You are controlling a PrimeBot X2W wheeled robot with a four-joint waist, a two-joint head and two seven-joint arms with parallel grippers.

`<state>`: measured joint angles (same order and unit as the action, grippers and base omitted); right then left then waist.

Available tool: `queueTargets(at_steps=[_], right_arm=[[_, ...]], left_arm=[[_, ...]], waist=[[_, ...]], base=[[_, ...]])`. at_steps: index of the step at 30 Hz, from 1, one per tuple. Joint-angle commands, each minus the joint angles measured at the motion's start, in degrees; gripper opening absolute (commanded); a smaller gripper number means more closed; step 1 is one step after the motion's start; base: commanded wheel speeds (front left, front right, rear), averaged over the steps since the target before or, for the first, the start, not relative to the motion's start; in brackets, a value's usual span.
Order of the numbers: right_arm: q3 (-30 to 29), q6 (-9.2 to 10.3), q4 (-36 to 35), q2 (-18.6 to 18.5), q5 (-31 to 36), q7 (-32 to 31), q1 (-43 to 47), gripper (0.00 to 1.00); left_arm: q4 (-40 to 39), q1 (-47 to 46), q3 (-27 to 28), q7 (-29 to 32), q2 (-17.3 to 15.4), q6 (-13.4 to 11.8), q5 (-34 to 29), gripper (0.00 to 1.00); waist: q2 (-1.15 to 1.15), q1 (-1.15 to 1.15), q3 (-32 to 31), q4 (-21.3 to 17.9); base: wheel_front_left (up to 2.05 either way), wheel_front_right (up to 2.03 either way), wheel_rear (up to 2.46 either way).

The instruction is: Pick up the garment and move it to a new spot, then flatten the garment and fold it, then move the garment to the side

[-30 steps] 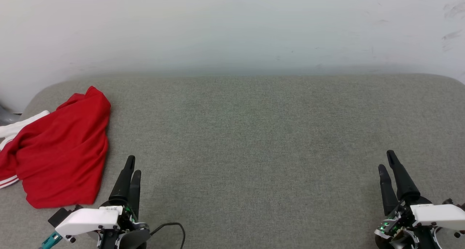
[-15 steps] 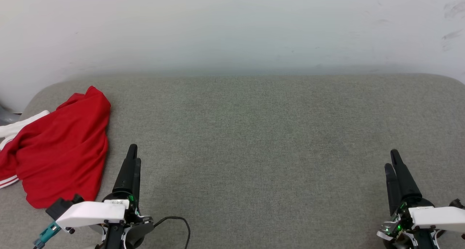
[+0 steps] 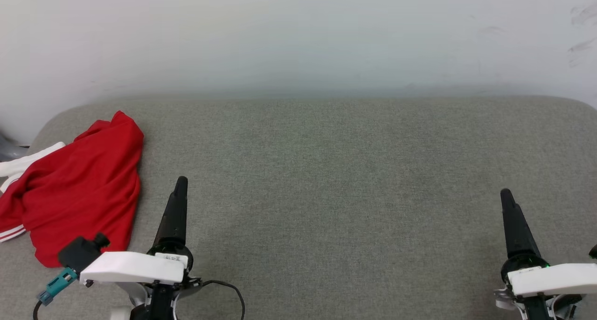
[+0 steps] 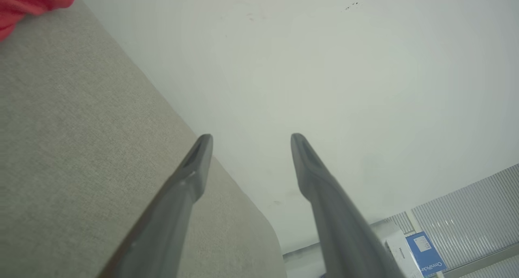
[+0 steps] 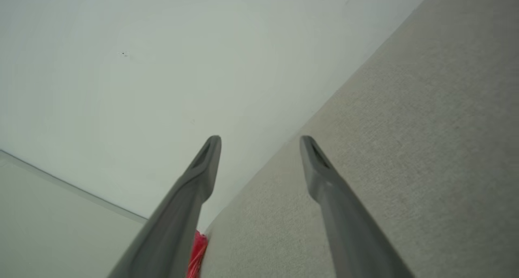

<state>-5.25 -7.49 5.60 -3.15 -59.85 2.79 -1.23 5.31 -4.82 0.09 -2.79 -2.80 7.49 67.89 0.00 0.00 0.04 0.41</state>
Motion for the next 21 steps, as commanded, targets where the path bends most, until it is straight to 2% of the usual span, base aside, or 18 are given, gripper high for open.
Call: queueTargets(at_steps=[1,10,21], right_arm=[[0.0,-0.01,-1.3,0.0,2.4,0.5,-0.3,1.0],[0.3,-0.01,-3.6,0.2,14.6,1.3,0.9,1.0],[0.8,0.0,-6.4,0.2,23.9,-0.5,2.0,1.0]], left_arm=[[-1.1,-0.1,-0.5,-0.5,-0.1,0.0,-2.2,1.0],[-1.1,0.2,-1.8,-2.2,-0.1,0.0,-14.6,1.0],[-1.1,0.4,-2.6,-4.2,-0.3,0.0,-27.0,1.0]], waist=[[0.0,0.0,0.0,0.0],[0.0,0.0,-0.1,0.1],[0.0,0.0,-0.1,0.3]], base=[[0.0,0.0,0.0],[0.0,0.0,0.0],[0.0,0.0,0.0]])
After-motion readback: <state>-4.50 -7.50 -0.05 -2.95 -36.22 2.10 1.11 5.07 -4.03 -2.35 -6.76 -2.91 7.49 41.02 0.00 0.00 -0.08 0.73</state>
